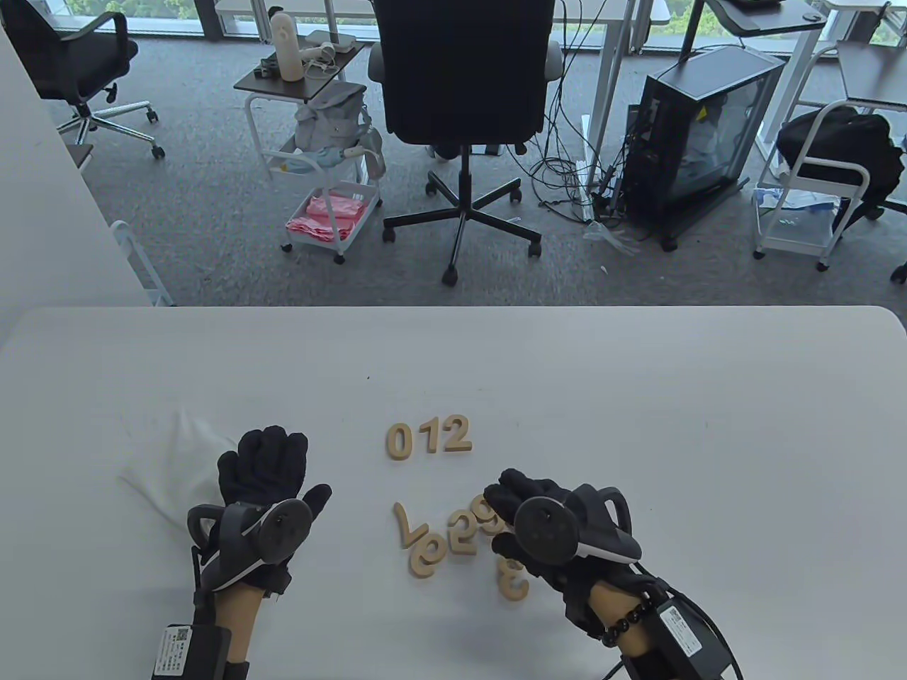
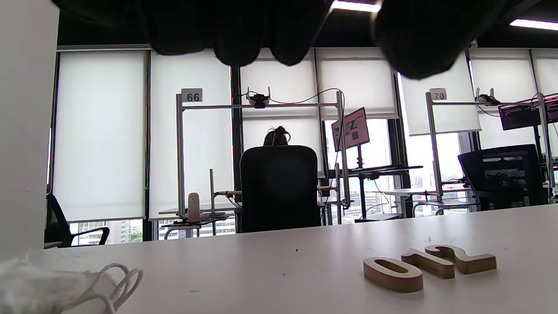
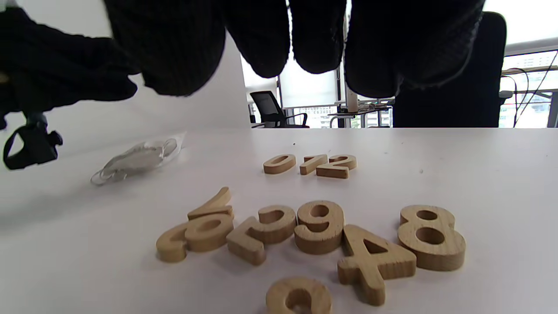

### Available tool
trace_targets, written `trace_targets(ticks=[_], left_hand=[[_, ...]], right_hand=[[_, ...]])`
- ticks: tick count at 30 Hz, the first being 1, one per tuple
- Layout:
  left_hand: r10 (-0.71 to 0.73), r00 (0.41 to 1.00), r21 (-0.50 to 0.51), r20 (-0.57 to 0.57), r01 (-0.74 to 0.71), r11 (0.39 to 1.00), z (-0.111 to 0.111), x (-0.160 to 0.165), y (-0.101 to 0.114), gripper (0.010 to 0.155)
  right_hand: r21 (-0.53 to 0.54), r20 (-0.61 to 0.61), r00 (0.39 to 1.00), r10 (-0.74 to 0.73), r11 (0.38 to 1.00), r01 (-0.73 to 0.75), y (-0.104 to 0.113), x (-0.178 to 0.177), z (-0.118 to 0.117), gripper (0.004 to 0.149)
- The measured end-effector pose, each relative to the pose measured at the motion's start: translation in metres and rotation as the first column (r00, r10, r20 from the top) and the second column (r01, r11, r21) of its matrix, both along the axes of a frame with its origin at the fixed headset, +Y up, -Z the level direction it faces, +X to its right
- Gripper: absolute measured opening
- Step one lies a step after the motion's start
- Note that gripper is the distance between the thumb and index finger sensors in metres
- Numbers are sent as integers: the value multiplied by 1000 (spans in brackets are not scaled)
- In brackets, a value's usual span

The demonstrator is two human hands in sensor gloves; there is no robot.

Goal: Empty bag and arrange number blocks in order

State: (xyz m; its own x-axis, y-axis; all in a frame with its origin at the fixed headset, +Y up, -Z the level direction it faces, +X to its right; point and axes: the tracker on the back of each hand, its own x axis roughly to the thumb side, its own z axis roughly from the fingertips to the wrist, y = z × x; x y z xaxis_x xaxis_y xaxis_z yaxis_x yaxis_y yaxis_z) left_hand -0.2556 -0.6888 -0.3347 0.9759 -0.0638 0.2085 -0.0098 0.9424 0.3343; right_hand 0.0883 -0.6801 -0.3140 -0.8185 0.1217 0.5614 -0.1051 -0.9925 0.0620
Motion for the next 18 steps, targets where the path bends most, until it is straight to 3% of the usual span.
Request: trace_targets(ticks=[5,8,10,18], left_hand=[[-3,1000,0,0,3,1000,0,1,0,78],[-7,1000,-5,0,7,1000,0,1,-1,78],[-19,1000,-8,-2,19,1000,-1,3,-2,78],[-29,1000,-16,-5,29,999,-2,5,-4,78]], right_hand=[[-46,-58,976,211,976,-214,-38,-12,8,69],[-171,-95,957,275,942,-288,-53,-18,8,75],[-104,-85,946,314,941,-322,-57,-22,11,76],[-135,-120,905,407,897,-421,-84,-31,12,76]])
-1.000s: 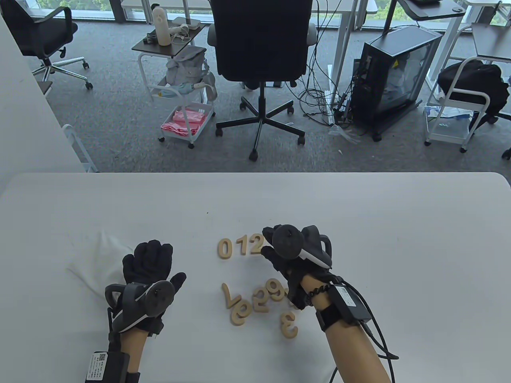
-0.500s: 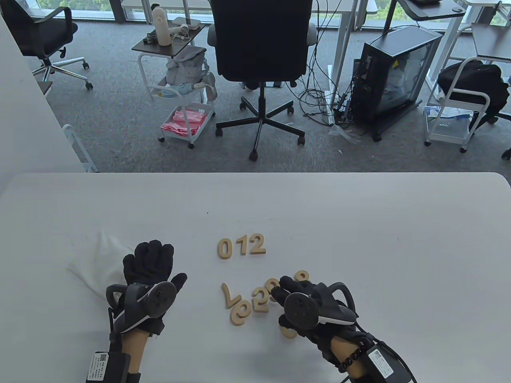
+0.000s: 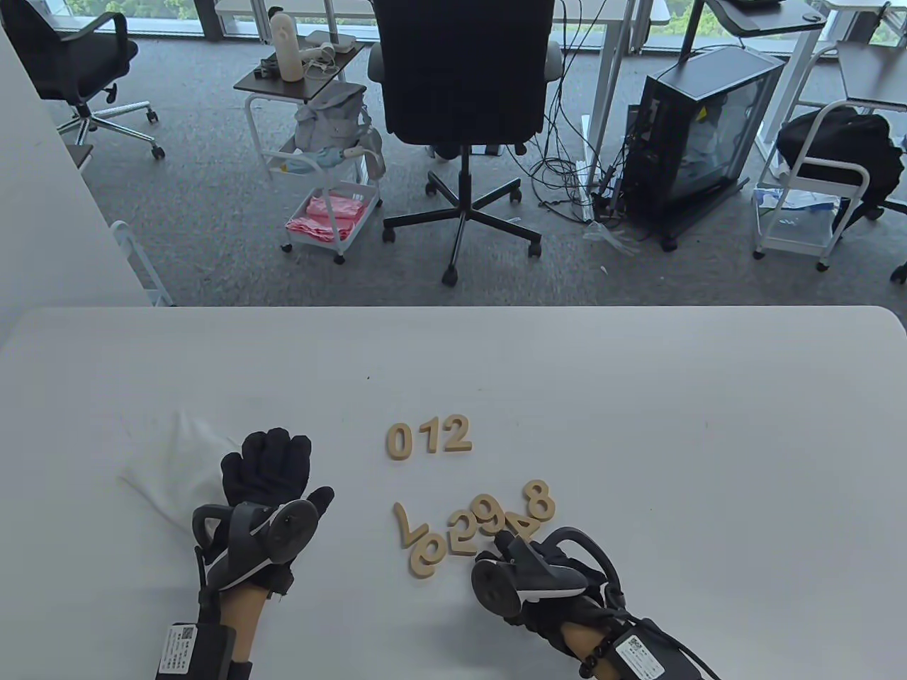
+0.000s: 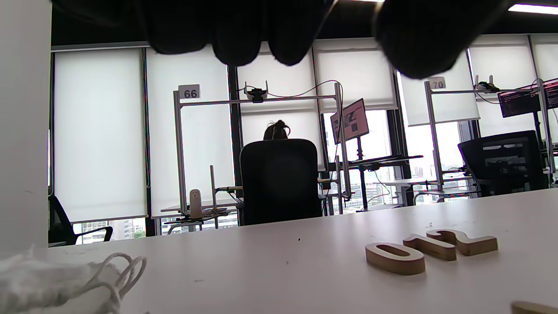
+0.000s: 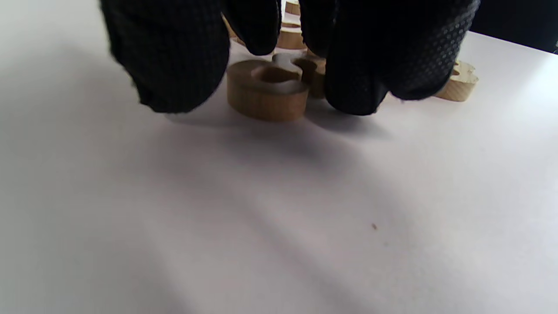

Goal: Empty bag and arrange number blocks in order

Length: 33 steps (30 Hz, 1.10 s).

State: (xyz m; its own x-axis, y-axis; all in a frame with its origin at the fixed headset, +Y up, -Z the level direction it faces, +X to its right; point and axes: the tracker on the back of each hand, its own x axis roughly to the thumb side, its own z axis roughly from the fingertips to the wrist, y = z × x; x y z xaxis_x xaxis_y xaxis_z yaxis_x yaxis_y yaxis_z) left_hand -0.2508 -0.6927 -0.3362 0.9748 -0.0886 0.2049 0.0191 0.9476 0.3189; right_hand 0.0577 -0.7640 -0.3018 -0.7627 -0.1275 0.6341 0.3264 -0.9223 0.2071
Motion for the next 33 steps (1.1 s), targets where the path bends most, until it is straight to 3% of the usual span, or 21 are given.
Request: trace_targets(ticks=[18,24,30,33], left_hand=[[13,1000,-9,-1,-13,1000,1,0,0,77],[15,1000,-8,-5,-15,1000,1,-1,0,77],[25,1000,-4,-9,-25,1000,1,-3,2,77],[27,1000,-1,-11,-27,1000,1,-4,2,77]], right_hand=[[119,-42,999,-24,992,28,-2,-2,-1,67],[113,-54,997,-58,992,64,-2,0,-2,67],[81,10,982,-190,979,188,8,12,-6,61],[8,97,910,-403,915,404,16,26,-11,60]])
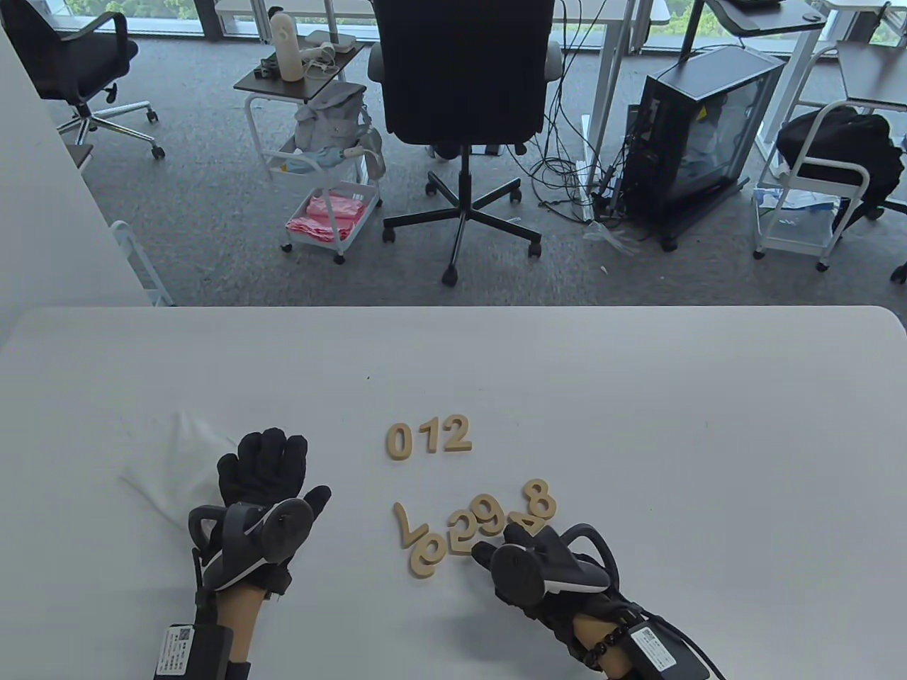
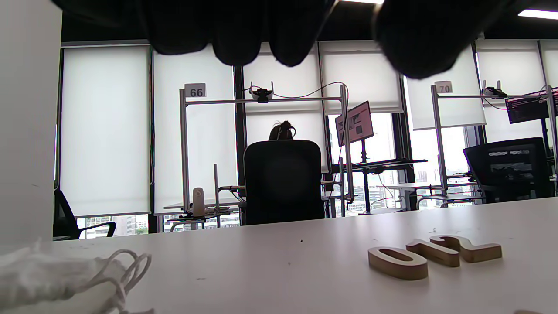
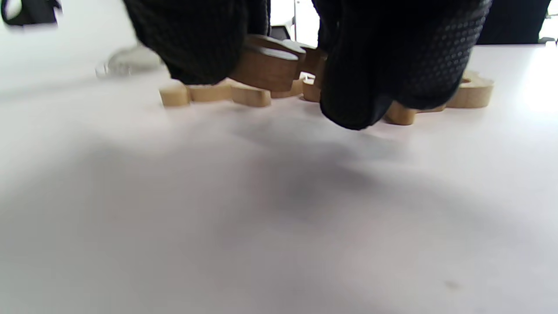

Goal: Empty bag and arrange number blocks in order

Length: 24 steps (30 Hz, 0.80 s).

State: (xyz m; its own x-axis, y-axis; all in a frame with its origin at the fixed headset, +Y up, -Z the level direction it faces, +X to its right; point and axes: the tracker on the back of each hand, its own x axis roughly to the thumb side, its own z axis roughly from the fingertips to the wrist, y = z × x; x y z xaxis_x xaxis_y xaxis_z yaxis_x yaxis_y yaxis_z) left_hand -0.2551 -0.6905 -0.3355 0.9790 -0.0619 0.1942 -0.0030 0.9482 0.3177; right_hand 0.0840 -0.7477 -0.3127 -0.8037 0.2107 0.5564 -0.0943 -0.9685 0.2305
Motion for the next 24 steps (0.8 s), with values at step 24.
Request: trace_targets(ticks=[24], left_hand=[[9,1000,11,-5,-9,1000,0,-3,1,77]], right_hand=[[-52,457,473,-753,509,859,7,89,-31,36]])
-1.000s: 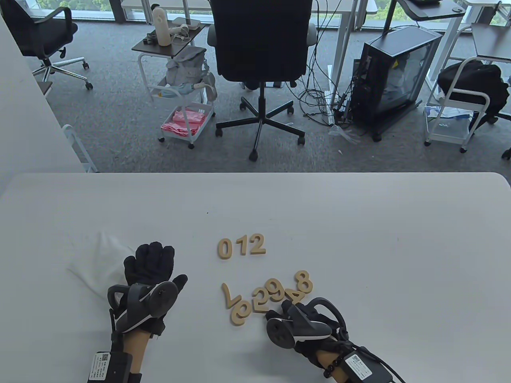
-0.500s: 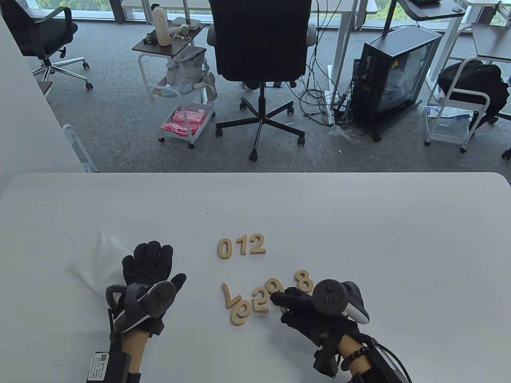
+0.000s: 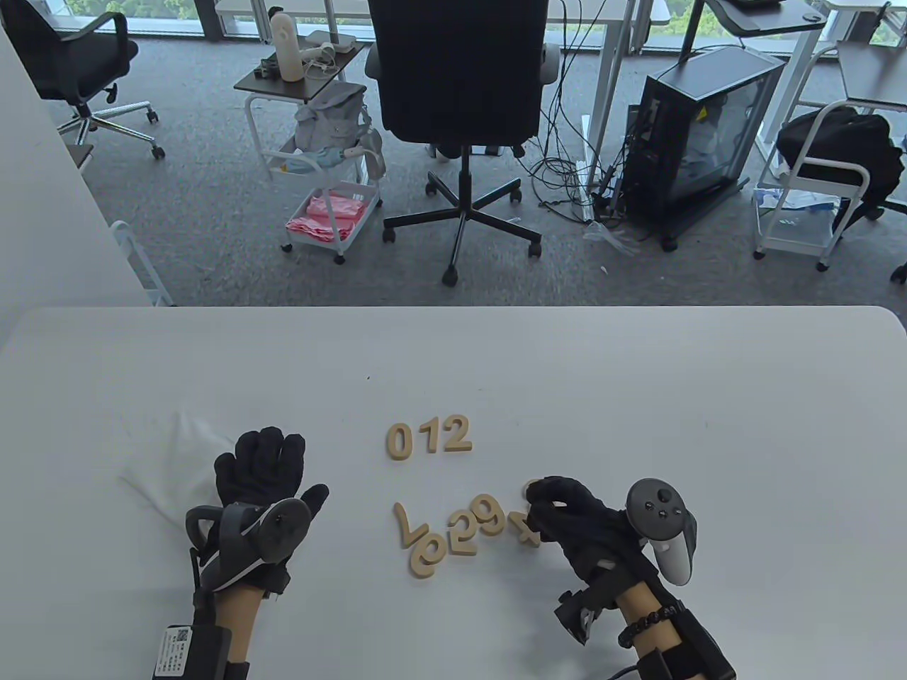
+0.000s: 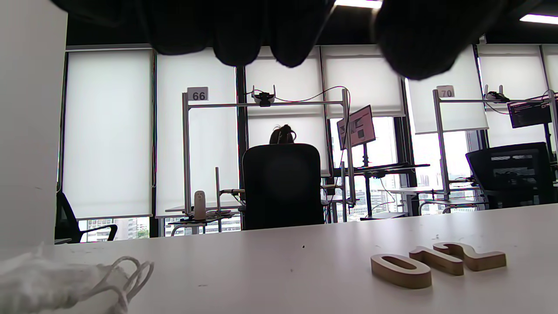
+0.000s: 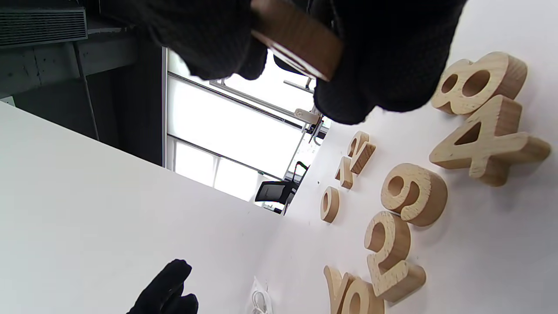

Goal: Empty bag and arrange number blocks in order

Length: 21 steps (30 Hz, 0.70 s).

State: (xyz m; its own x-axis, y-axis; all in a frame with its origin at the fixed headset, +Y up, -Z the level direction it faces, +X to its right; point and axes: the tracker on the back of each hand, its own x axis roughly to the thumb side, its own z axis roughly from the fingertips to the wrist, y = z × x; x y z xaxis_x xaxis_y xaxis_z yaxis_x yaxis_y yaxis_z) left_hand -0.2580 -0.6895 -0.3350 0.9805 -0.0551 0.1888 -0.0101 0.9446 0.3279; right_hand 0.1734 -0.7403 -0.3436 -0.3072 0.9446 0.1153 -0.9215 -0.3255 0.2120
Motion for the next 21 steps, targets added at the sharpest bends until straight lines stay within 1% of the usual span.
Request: trace_targets(ticks=[2,4,5,8,10,11,13,15,17,19,20,21], left_hand=[[-1,1000,-1,0,1,1000,0,0,0,77],[-2,1000,2,0,2,1000,0,0,0,77],[-1,1000,3,0,1,1000,0,0,1,76],[0,1000,7,0,0,1000,0,-1,1,77],[2,1000,9,0,-2,1000,0,-1,1,76],[3,1000,8,-1,-3,1000,0,-1,1,77],[1,1000,11,-3,-1,1000,1,-1,2,77],[-1,1000,16,-3,1,1000,1,-1,2,76],[0,1000,21,-2,0,1000,1,-1,2,76],[0,1000,24,-1,0,1000,1,-1,3,77],[-2,1000,26,0,2,1000,1,-1,3,77],[-4,1000,27,0,3,1000,1,-1,3,77]], right_hand=[[-12,35,999,-6,1000,7,-2,4,-1,37],[6,95,995,-6,1000,5,-2,7,-2,37],[11,122,993,4,1000,-5,-1,9,-2,38],[20,147,989,-7,1000,5,1,13,-2,45],[17,155,988,-10,1000,7,2,15,-3,62],[14,181,983,8,1000,-11,3,16,-2,65],[9,186,981,55,998,-57,6,17,-4,56],[9,208,970,128,991,-132,11,17,-6,52],[-6,208,963,171,985,-174,14,17,-12,50],[-55,173,966,194,981,-187,13,15,-20,50],[-59,207,952,224,975,-216,14,13,-25,50],[-60,209,946,248,969,-241,15,11,-30,50]])
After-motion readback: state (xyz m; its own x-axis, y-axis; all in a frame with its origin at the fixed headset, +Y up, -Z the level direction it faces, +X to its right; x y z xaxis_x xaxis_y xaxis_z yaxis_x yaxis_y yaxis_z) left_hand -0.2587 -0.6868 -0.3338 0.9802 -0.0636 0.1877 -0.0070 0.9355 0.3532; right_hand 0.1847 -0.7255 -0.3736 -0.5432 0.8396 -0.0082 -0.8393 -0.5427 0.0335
